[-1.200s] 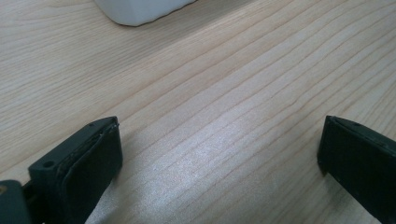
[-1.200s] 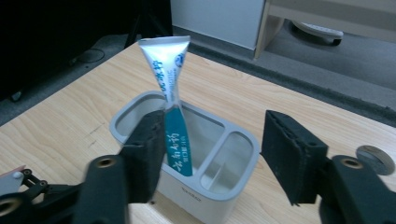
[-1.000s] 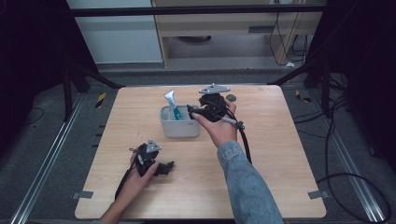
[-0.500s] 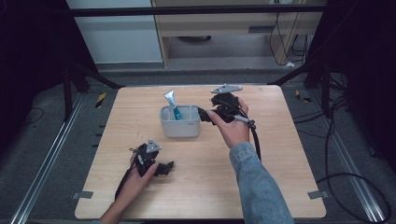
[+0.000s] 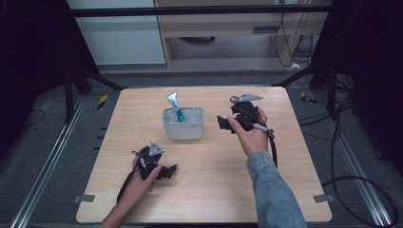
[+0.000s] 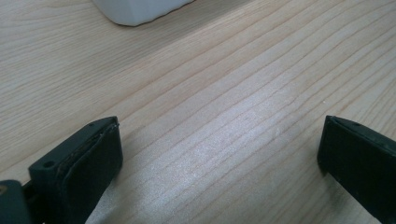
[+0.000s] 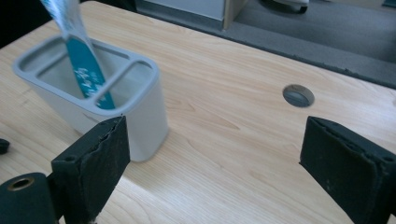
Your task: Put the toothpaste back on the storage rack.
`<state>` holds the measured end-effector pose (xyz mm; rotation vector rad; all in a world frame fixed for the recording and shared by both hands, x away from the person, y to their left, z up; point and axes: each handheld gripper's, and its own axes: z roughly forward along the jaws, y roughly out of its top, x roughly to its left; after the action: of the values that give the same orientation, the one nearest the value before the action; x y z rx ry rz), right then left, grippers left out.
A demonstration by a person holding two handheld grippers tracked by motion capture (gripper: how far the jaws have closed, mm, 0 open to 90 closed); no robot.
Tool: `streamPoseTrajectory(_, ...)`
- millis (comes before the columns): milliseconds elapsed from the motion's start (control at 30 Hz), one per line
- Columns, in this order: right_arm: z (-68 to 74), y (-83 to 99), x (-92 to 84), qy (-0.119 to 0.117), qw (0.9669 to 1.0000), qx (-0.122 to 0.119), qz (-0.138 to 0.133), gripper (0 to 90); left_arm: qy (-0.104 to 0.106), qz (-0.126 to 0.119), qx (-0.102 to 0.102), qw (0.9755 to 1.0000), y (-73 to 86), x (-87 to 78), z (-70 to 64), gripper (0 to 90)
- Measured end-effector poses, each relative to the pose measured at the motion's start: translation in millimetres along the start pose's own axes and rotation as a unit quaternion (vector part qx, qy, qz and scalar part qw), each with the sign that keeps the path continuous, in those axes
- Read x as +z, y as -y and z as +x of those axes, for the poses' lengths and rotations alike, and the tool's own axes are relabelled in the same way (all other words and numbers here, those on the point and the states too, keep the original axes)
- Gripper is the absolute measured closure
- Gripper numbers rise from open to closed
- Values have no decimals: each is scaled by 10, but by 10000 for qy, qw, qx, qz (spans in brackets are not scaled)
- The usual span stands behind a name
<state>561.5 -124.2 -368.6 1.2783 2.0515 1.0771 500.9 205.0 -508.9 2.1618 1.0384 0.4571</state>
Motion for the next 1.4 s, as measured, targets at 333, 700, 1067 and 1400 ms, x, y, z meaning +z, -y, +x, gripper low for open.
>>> streamPoseTrajectory(333, -273, 302, 76, 187, 9994, 217, 192, 106, 0, 12, 11, 10000, -1, -1, 1, 0)
streamPoseTrajectory(700, -577, 741, 148, 339, 9966, 584, 480, 112, -1, 11, 8, 10000, -1, -1, 1, 0)
streamPoseTrajectory(1067, -765, 1164, 186, 438, 9932, 798, 722, 116, -1, 11, 7, 10000, -1, -1, 0, 0)
streamPoseTrajectory(1400, -864, 1405, 216, 528, 9904, 1107, 636, 118, 0, 11, 8, 10000, -1, -1, 1, 0)
